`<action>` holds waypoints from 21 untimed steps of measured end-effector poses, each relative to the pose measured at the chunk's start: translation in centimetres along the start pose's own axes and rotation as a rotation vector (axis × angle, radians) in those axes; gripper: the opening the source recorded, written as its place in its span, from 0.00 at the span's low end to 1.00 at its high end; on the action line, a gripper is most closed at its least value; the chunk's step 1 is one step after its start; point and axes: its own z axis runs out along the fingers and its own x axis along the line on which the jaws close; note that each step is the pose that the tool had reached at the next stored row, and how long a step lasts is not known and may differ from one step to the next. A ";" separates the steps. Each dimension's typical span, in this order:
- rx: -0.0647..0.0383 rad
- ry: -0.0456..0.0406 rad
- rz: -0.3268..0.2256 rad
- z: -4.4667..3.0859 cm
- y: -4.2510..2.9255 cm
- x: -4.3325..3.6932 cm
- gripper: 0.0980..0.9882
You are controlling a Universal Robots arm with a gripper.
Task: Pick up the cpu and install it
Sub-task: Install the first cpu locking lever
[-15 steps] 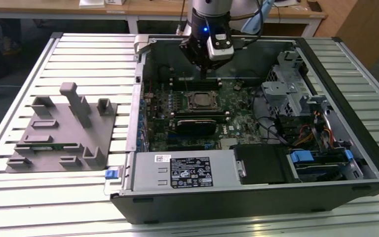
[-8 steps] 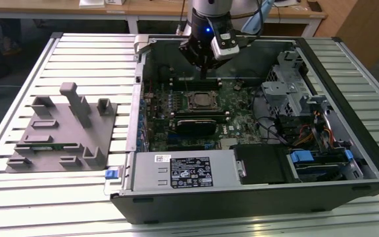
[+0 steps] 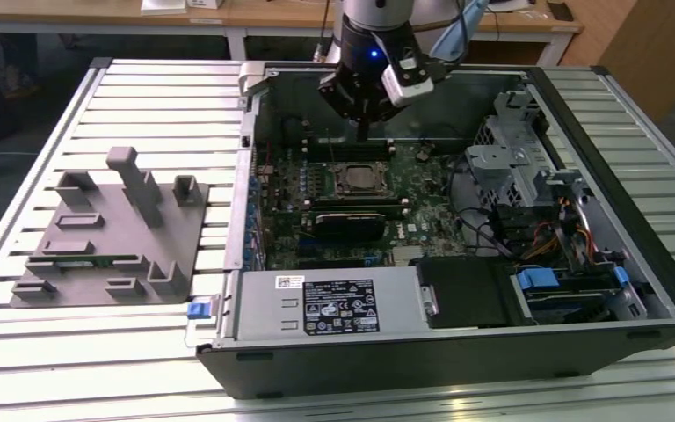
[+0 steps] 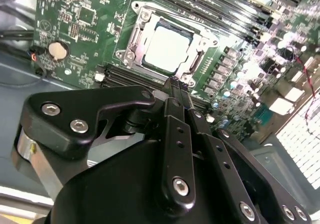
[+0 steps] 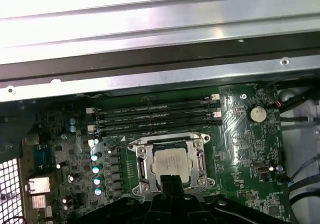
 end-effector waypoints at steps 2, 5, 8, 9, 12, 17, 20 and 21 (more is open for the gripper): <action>0.000 0.0005 -0.015 0.00 0.00 0.00 0.01; -0.001 0.0020 -0.058 0.01 0.00 0.00 0.01; -0.001 0.0038 -0.112 0.02 0.00 0.00 0.01; -0.001 0.0044 -0.130 0.03 0.00 0.00 0.01; -0.002 0.0060 -0.178 0.03 0.00 0.00 0.01; -0.003 0.0086 -0.256 0.06 0.00 0.00 0.01; -0.003 0.0097 -0.290 0.11 0.00 0.00 0.01; -0.002 0.0097 -0.287 0.14 0.00 0.00 0.01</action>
